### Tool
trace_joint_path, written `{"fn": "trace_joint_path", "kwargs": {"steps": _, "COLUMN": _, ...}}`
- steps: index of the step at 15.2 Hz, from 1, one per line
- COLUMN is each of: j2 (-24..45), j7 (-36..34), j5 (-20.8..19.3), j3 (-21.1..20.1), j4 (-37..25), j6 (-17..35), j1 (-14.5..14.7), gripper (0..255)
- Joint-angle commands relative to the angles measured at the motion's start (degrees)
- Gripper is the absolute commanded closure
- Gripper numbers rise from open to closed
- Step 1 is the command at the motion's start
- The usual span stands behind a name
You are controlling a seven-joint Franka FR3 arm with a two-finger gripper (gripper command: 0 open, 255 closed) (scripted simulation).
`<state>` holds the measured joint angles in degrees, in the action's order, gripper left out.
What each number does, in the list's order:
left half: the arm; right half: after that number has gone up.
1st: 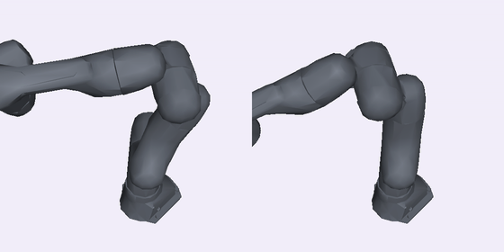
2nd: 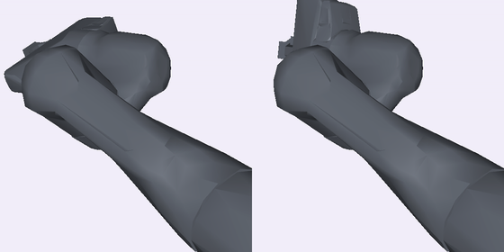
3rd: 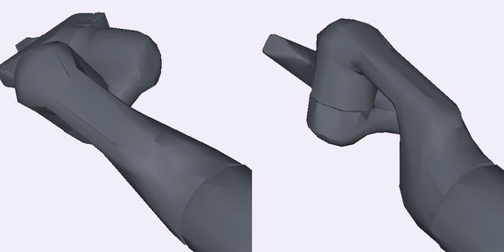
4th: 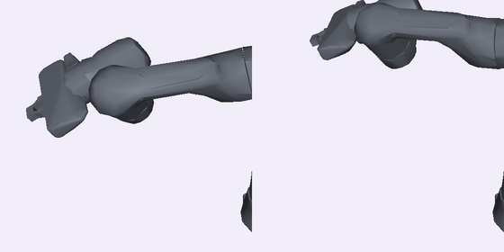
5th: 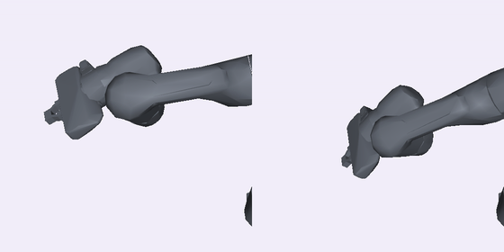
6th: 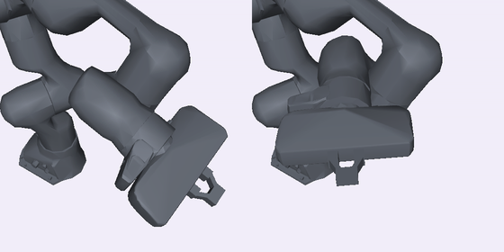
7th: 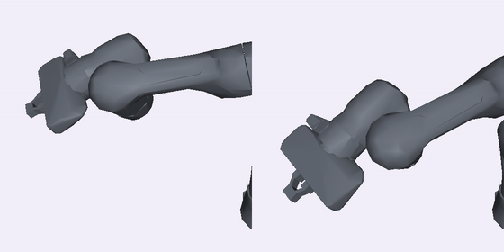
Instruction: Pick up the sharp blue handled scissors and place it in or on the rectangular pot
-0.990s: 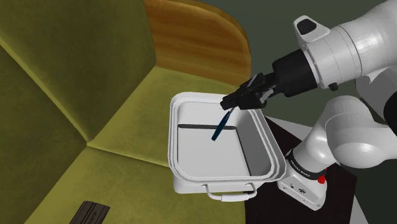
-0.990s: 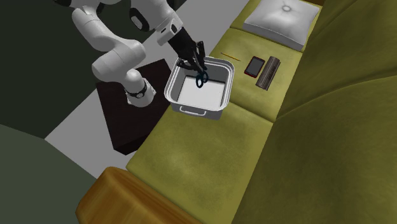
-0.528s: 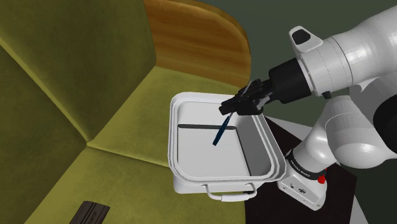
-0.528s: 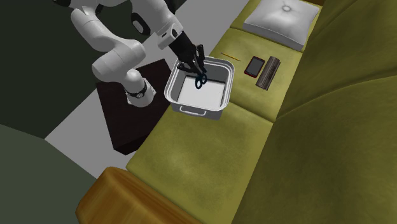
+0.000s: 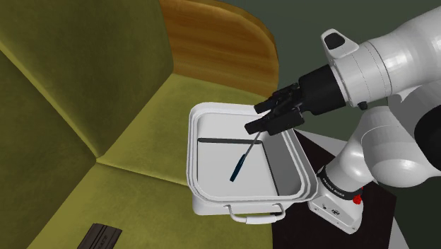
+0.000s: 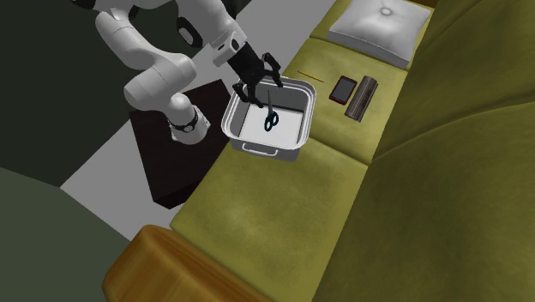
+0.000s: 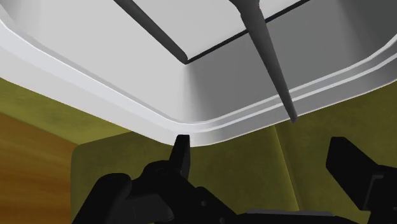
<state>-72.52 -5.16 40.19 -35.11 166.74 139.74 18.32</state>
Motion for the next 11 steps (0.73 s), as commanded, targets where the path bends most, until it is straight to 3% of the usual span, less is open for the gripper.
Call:
{"fn": "trace_joint_path", "kwargs": {"steps": 1, "j2": 0.0, "j7": 0.0, "j5": 0.0, "j3": 0.0, "j4": 0.0, "j6": 0.0, "j1": 0.0, "gripper": 0}}
{"fn": "trace_joint_path", "kwargs": {"steps": 5, "j2": -8.8, "j7": -2.1, "j5": -5.1, "j3": 4.9, "j4": -2.0, "j6": -11.0, "j1": 0.4, "gripper": 0}}
{"fn": "trace_joint_path", "kwargs": {"steps": 11, "j2": -8.8, "j7": -2.2, "j5": -5.1, "j3": 4.9, "j4": -2.0, "j6": -11.0, "j1": 0.4, "gripper": 0}}
